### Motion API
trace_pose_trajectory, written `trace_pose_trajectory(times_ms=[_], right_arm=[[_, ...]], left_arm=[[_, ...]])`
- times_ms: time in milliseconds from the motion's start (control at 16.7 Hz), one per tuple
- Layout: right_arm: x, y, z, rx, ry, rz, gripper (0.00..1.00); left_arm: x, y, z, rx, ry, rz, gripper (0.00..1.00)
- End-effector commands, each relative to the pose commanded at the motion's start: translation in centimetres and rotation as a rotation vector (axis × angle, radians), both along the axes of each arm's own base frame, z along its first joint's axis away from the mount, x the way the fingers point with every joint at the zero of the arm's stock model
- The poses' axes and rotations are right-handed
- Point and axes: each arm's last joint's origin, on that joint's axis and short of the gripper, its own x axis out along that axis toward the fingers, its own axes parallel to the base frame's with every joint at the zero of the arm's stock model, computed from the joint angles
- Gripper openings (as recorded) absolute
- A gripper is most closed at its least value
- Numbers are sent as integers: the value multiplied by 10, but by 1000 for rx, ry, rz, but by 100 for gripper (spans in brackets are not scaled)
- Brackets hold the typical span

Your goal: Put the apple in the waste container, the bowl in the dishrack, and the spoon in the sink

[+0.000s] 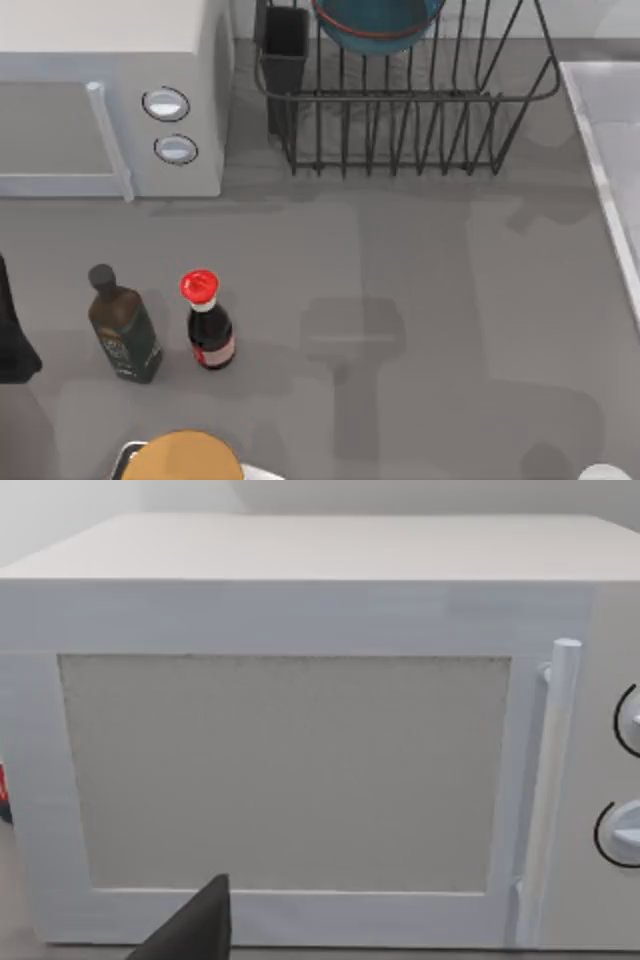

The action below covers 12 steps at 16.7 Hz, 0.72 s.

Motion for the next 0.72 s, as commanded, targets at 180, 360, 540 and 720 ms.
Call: trace_pose_trajectory(times_ms=[180,360,540,720], right_arm=[[0,-3,0,1,1,-6,0],[2,-1,-2,-1,-11,1,0],[4,1,-14,0,-3,9,0],[3,0,-37,5,26,6,0]], left_arm=[[0,0,0,0,0,0,100],[0,0,0,0,0,0,100],[0,0,0,0,0,0,100],[0,0,0,0,0,0,100]])
